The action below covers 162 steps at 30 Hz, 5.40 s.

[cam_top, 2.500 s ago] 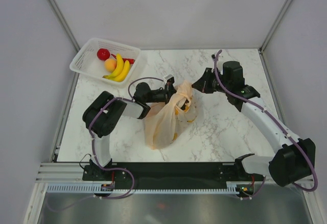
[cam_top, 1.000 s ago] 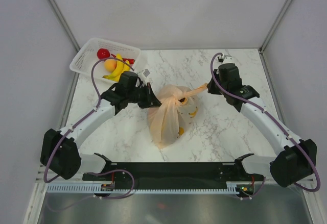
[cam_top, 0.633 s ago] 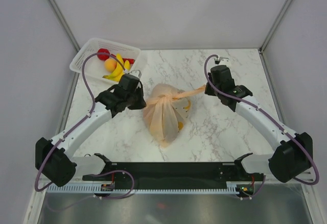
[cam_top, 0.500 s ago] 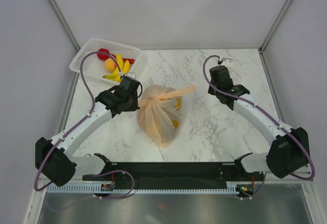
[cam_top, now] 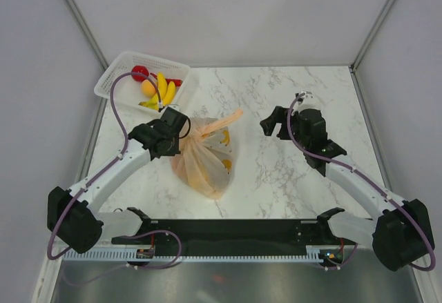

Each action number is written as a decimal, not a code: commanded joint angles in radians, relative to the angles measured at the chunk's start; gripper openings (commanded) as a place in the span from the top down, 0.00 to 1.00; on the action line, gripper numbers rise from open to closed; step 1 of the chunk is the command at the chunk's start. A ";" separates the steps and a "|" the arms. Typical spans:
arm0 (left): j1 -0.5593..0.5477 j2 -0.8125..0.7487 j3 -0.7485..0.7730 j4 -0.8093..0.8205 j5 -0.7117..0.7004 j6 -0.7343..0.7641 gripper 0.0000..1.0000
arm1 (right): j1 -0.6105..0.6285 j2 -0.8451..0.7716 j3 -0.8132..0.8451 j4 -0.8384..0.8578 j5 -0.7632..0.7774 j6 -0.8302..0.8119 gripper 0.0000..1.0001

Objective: Place the fake fruits into the plastic bag and tie a complex knot
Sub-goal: Tie the plastic bag at the center of the board, then move the plastic bag to the center of the board.

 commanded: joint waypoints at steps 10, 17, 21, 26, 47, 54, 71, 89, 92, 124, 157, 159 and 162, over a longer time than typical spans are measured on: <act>0.001 -0.046 -0.013 0.064 0.065 0.051 0.98 | 0.128 0.130 0.035 0.518 -0.236 0.150 0.02; 0.002 -0.052 -0.014 0.072 0.071 0.055 0.98 | 0.241 0.292 0.065 0.601 -0.169 0.178 0.02; 0.002 -0.052 -0.011 0.078 0.083 0.060 0.98 | 0.317 0.366 0.084 0.650 -0.055 0.135 0.16; 0.002 -0.060 -0.007 0.087 0.084 0.081 0.98 | 0.363 0.415 0.129 0.624 0.170 0.048 1.00; -0.094 0.080 0.131 0.141 0.016 0.022 0.98 | 0.426 0.251 0.059 0.519 0.393 -0.186 0.08; -0.094 0.078 0.102 0.159 0.013 0.008 0.98 | 0.334 0.323 0.126 0.487 0.297 -0.014 0.02; -0.097 0.072 0.046 0.264 -0.024 -0.001 0.98 | 0.421 0.472 0.236 0.569 0.293 -0.198 1.00; -0.170 0.148 0.151 0.267 -0.185 0.052 0.98 | 0.541 0.491 0.230 0.585 0.569 -0.404 1.00; -0.186 0.151 0.164 0.270 -0.213 0.063 0.98 | 0.541 0.497 0.235 0.585 0.576 -0.408 1.00; 0.146 -0.073 -0.273 0.777 0.278 -0.121 0.21 | 0.100 0.287 0.019 0.420 0.436 -0.031 0.95; -0.156 0.345 -0.304 1.373 -0.262 -1.032 0.27 | 0.100 0.181 -0.067 0.509 0.390 -0.010 0.85; -0.165 0.388 -0.287 1.406 -0.280 -1.044 0.29 | 0.100 0.178 -0.069 0.509 0.390 -0.011 0.85; -0.171 0.430 -0.269 1.487 -0.311 -0.991 0.41 | 0.100 0.173 -0.075 0.513 0.382 -0.008 0.85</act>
